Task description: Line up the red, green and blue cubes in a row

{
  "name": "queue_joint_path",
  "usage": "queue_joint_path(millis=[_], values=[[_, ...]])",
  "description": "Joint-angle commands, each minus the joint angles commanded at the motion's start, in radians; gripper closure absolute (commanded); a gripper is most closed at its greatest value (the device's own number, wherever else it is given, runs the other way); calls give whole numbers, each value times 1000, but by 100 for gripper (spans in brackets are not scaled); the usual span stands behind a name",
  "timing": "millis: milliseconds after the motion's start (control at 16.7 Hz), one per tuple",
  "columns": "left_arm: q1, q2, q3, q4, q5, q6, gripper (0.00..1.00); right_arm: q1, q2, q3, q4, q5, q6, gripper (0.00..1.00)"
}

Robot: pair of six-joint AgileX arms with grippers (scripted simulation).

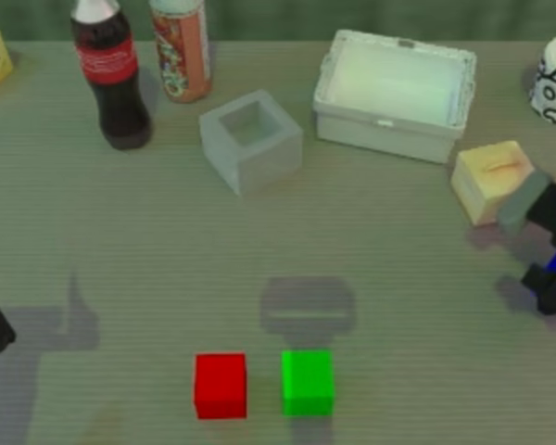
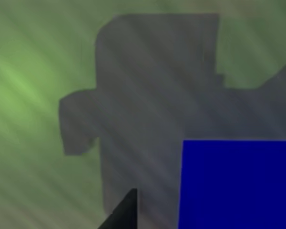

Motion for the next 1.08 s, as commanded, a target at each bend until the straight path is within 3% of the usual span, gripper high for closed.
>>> queue_joint_path(millis=[360, 1080], values=[[0, 0, 0, 0, 0, 0, 0, 0, 0, 0, 0, 0, 0, 98], [0, 0, 0, 0, 0, 0, 0, 0, -24, 29, -48, -1, 2, 100]])
